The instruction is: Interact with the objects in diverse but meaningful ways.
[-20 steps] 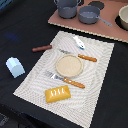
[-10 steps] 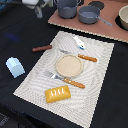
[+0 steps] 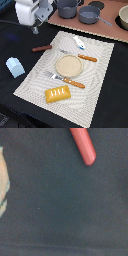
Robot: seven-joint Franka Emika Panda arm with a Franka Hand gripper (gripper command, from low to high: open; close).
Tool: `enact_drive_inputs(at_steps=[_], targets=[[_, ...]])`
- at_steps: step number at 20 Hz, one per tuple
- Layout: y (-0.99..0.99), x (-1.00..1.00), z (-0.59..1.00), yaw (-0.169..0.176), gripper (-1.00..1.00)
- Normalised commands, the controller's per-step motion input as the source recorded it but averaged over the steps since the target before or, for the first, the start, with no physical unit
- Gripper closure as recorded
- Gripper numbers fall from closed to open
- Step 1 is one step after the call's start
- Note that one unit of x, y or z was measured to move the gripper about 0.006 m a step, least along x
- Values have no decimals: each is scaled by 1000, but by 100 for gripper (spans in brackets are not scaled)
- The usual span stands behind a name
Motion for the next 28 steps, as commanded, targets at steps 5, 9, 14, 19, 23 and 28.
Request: enact_drive_inputs(at_steps=[5, 9, 14, 19, 23, 28], targets=[[-121, -91, -474, 98, -100], [-84, -41, -539, 79, -100], [-13, 0, -408, 88, -100], [-31, -110, -420, 67, -100], [-43, -124, -372, 61, -100], [0, -113, -379, 58, -100]])
